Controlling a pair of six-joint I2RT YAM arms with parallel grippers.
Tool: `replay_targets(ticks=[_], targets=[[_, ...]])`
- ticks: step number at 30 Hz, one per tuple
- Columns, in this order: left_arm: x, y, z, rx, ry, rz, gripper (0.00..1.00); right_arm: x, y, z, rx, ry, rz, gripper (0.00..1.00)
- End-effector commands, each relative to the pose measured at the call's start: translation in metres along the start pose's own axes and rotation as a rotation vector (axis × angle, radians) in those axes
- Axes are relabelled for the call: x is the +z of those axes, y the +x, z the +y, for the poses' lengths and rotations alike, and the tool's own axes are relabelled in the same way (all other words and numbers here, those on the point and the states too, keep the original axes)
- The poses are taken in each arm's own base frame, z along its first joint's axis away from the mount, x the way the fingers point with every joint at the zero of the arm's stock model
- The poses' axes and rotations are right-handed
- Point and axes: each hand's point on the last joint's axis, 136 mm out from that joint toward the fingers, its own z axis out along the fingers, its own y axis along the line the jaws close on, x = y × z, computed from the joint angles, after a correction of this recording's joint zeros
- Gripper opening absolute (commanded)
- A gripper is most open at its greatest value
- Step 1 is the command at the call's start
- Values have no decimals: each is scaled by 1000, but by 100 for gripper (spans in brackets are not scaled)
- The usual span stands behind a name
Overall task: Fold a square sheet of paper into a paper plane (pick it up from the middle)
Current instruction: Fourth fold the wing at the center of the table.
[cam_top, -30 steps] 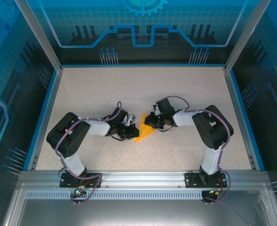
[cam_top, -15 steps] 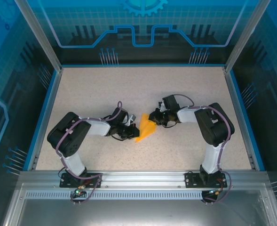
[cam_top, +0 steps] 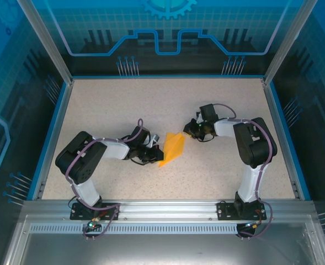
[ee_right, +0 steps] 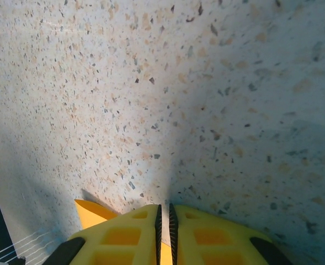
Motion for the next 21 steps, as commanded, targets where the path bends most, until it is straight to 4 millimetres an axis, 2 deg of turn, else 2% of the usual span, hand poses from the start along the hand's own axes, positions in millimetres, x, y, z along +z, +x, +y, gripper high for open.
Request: replay_targets(ticks=[1,3,5,8,10,16,21], targets=[[6,62,89,-141,-297,157,6,-20,-3,18,-37,-17,-23,15],[6,62,88,-139,-297,157,6,-31,0,33,-72,-39,-43,16],[6,61,88,-139,-297,157,6,-36,10,48,-108,-65,-34,15],[6,61,88,-138,-295,157,6,-35,31,59,-143,-50,-31,14],[6,60,87,-139,-291,155,6,-28,52,68,-162,-82,7,13],[7,58,84,-138,-285,155,6,-3,99,69,-159,-80,79,10],[7,57,84,-139,-285,155,6,16,119,58,-151,-47,119,9]])
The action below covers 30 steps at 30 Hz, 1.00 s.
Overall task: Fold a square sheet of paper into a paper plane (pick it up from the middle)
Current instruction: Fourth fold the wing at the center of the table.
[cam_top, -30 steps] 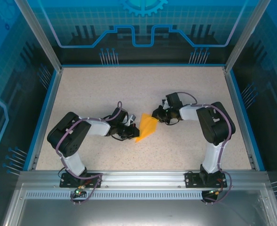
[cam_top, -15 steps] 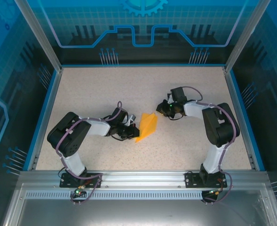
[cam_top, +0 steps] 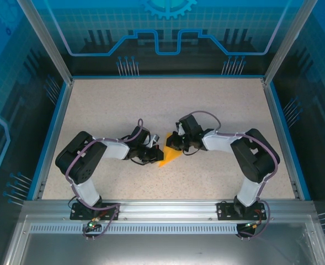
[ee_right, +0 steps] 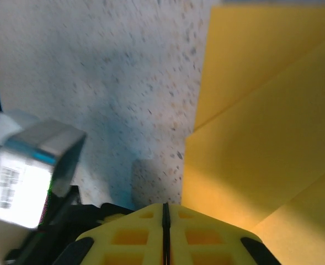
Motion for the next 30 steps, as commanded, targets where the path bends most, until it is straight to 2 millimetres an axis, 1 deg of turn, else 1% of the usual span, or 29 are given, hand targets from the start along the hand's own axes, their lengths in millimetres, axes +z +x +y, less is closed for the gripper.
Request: replay_targets(ticks=[1,3,4,7,9,11,17,19,21,24,30], targets=[[7,60,86,-144,-289,159,6,14,6,-11,34,25,1,9],[7,59,87,-143,-291,158,6,19,5,-20,49,44,-7,8],[7,60,87,-143,-293,160,6,21,11,-35,66,73,1,9],[7,62,88,-147,-296,165,6,22,7,-52,96,99,-10,9],[7,62,90,-146,-298,166,6,19,2,-60,108,112,-31,9],[7,63,90,-146,-299,167,6,15,-6,-64,119,104,-47,9],[8,67,93,-145,-305,179,6,-2,-36,-62,119,84,-93,10],[8,67,94,-148,-305,182,6,-6,-43,-67,118,98,-98,11],[9,68,95,-149,-305,184,6,-9,-57,-68,120,91,-111,11],[9,68,95,-145,-303,186,6,-10,-67,-78,149,86,-115,11],[9,70,96,-147,-303,189,6,-16,-81,-85,176,71,-136,11]])
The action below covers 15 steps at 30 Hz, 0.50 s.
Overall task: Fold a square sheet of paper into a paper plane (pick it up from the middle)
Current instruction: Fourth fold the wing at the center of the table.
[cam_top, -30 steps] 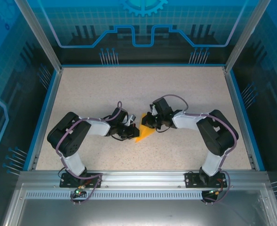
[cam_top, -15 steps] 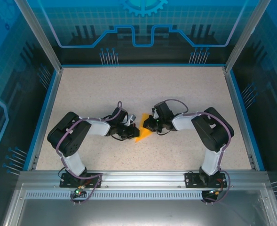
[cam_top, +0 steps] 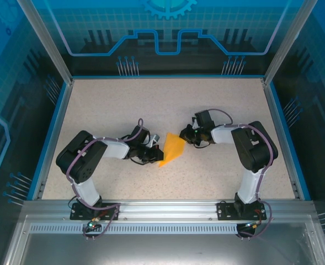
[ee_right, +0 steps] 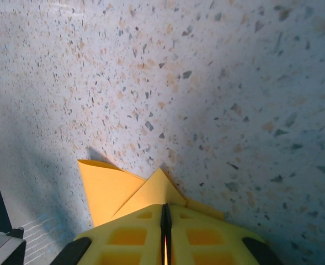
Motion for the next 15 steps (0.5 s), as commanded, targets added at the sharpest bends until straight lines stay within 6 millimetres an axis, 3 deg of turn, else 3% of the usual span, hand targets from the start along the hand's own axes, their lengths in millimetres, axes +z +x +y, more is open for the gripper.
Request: replay_targets(ticks=[1,10,15], targets=[[9,67,93,-154,-308,168,6,-1,-13,-11,11,27,-15,11],[8,67,92,-152,-305,168,6,-24,-23,9,-55,30,-44,12],[8,66,90,-148,-302,163,6,-34,-11,33,-111,-17,-27,13]])
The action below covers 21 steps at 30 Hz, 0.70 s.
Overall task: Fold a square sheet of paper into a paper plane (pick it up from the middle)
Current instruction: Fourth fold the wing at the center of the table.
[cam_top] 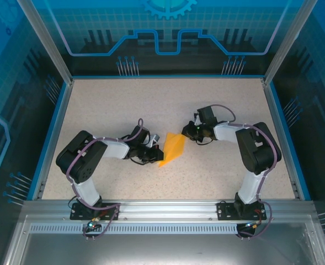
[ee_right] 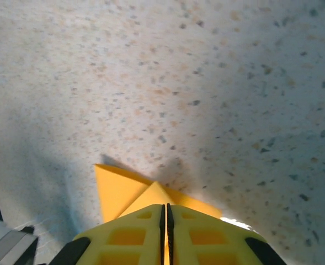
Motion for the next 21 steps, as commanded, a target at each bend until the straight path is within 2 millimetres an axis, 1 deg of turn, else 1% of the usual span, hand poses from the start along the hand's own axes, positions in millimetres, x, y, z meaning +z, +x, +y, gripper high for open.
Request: replay_targets(ticks=[1,5,8,11,13,18,21], targets=[[8,65,90,-148,-301,163,6,-15,4,27,-68,-39,-1,13],[8,64,89,-150,-299,163,6,-2,26,40,-83,-54,40,13],[9,64,89,-148,-299,165,6,11,33,40,-84,-47,56,12],[9,65,89,-149,-298,167,6,23,27,26,-66,-11,50,12],[10,64,89,-148,-299,169,6,26,21,16,-56,7,52,12],[10,64,90,-146,-300,168,7,32,9,-11,-17,36,54,11],[10,66,91,-149,-304,172,6,27,1,-16,-4,31,41,12]])
